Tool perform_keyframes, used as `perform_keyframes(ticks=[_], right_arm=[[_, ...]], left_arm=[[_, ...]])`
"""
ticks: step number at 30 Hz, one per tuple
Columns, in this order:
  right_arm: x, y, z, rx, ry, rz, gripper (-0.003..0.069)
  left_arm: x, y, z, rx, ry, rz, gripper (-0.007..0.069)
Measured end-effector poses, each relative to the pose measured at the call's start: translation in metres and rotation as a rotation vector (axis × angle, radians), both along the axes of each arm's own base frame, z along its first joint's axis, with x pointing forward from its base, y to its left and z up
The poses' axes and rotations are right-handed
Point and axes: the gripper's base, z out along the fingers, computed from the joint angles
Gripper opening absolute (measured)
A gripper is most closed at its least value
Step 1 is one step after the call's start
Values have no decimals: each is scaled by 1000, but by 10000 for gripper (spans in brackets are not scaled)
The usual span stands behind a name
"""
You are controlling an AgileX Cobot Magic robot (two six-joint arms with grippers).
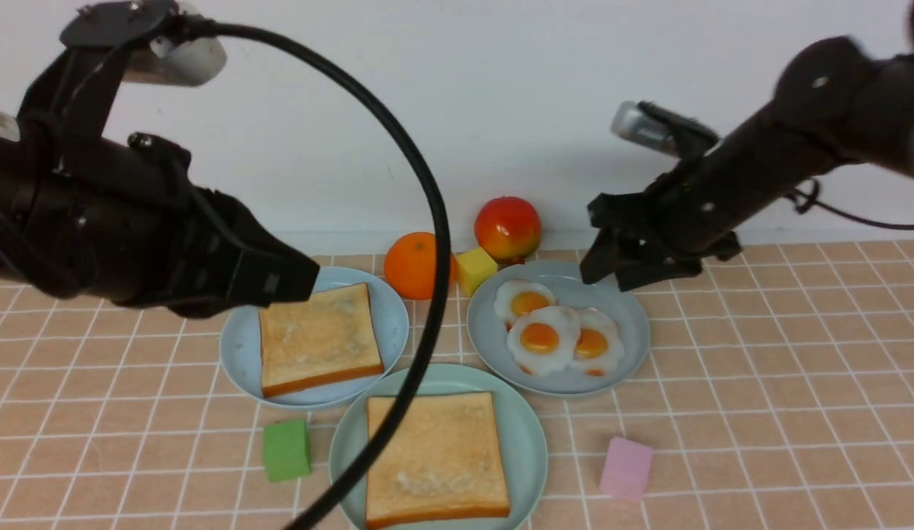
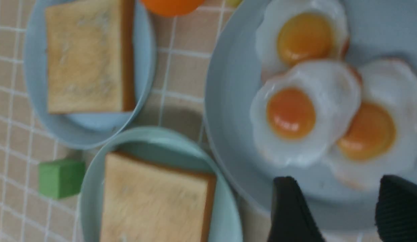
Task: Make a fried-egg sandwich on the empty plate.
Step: Use the right arm to grab a fried egg
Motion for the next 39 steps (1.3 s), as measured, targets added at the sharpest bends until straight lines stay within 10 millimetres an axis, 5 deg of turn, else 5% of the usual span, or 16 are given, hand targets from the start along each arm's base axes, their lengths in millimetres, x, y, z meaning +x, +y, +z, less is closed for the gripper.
perform_keyframes(ticks=[5,14,26,39], right_arm=[[32,5,-34,-11,17,0,365],[46,9,-77,-6,86,-8,365],[49,13,-83,44,103,-21,350],[50,12,-86,38,113,-37,55]], left_arm=[[-1,0,-1,4,11,-9,-13],[-2,0,-1,5,23,-16,-13],[-1,-1,-2,6,27,-16,-13],[3,-3,-10,20,70,-27,-13]])
